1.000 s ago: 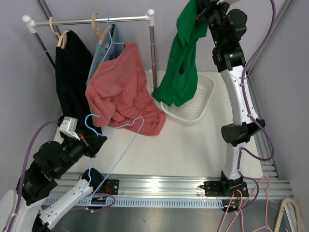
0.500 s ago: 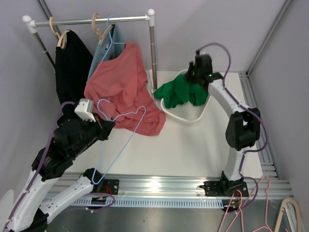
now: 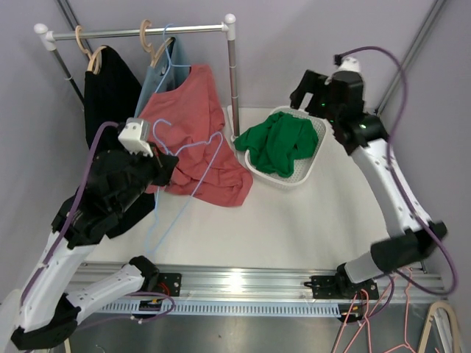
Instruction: Remove the t-shirt from the hanger
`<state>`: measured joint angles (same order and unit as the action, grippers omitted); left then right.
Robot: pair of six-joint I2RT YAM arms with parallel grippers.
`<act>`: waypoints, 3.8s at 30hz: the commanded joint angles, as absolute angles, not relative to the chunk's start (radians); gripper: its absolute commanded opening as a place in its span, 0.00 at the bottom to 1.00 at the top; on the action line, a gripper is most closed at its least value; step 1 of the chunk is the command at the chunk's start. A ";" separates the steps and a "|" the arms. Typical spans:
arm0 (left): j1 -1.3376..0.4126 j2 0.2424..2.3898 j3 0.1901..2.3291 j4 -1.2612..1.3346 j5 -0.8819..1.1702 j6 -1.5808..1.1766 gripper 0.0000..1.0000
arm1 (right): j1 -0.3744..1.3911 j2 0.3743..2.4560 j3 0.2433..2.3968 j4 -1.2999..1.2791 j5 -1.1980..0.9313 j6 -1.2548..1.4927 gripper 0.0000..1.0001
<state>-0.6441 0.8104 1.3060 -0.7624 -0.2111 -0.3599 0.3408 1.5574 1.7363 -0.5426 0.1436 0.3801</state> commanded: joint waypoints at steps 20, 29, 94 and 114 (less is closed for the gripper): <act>-0.575 1.838 2.451 -0.714 -0.611 -0.043 0.01 | 0.350 1.033 1.375 -0.473 0.069 0.347 1.00; -0.465 1.927 2.511 -0.605 -0.404 -0.069 0.01 | 0.347 1.005 1.359 -0.465 0.057 0.338 1.00; -0.094 1.876 2.399 -0.676 0.141 -0.224 0.82 | 0.348 0.974 1.298 -0.457 -0.080 0.377 0.99; -0.094 1.953 2.457 -0.686 0.221 -0.258 0.01 | 0.347 0.977 1.269 -0.440 -0.074 0.376 0.99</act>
